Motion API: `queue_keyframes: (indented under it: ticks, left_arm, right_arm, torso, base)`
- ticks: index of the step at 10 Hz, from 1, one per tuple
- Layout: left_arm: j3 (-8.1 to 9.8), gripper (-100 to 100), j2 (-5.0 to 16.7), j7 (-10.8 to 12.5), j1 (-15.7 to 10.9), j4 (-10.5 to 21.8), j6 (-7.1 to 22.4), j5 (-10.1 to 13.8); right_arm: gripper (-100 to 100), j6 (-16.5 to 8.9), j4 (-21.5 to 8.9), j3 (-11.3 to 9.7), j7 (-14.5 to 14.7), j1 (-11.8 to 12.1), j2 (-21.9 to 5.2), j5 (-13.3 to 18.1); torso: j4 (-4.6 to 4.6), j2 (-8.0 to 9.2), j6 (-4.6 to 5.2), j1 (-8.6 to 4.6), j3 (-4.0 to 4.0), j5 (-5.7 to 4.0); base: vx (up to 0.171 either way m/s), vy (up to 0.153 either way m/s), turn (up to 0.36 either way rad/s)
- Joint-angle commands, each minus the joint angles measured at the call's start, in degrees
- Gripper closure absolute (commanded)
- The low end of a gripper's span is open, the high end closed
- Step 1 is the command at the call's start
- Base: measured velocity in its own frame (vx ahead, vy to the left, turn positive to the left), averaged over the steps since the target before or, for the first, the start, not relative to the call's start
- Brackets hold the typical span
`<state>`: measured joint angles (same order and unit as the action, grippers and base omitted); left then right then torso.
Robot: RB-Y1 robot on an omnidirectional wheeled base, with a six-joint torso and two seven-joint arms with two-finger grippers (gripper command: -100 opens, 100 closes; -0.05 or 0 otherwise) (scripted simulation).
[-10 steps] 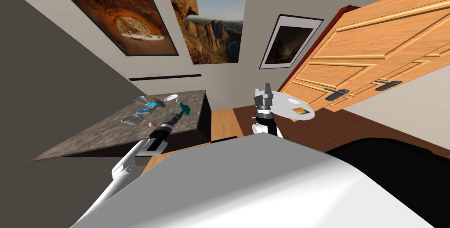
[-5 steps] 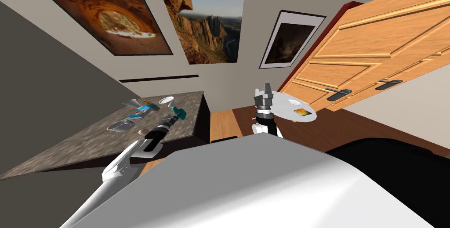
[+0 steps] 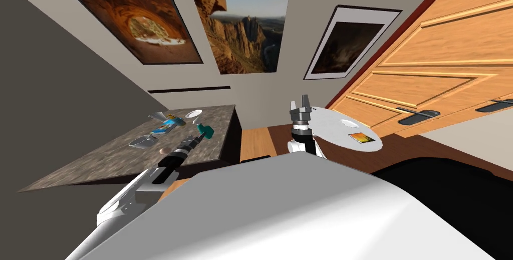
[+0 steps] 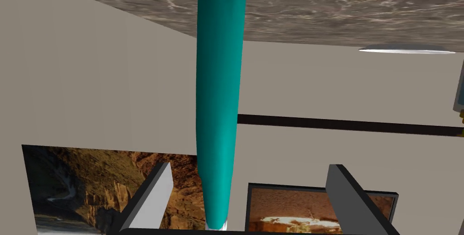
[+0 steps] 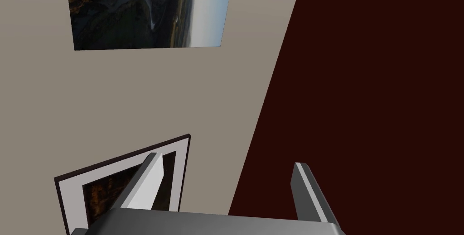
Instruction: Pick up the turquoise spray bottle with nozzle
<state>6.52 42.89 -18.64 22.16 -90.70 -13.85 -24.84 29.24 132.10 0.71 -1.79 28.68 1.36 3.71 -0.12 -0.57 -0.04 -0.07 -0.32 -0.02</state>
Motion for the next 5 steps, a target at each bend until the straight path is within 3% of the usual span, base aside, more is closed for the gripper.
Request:
queue_keyframes:
  ticks: [1,2,3,5]
  left_arm:
    - [0.11,-100,1.07,-0.75,0.77,1.19,-2.86,1.36]
    - [0.11,-100,1.07,-0.75,0.77,1.19,-4.43,1.36]
    - [0.67,-100,2.44,-2.51,3.48,2.89,-5.96,3.96]
    - [0.67,-100,2.44,-2.51,3.48,2.89,-9.27,3.96]
  right_arm:
    - [0,0.0,0.0,0.0,0.0,0.0,0.0,0.0]
    - [0,0.0,0.0,0.0,0.0,0.0,0.0,0.0]
    - [0,0.0,0.0,0.0,0.0,-0.01,0.0,0.0]
    - [0,0.0,0.0,0.0,0.0,0.0,0.0,0.0]
  torso:
    - [0.0,0.0,0.0,0.0,0.0,0.0]
    - [-0.02,-0.03,0.04,-0.05,-0.03,-0.01]
    - [0.03,0.24,0.03,-0.05,0.11,-0.01]
    - [0.01,0.11,0.0,-0.14,0.05,-0.04]
  base:
    - [0.174,-0.044,-0.027]
    - [0.064,-0.039,-0.029]
    - [0.132,-0.064,0.179]
    - [0.115,-0.046,0.091]
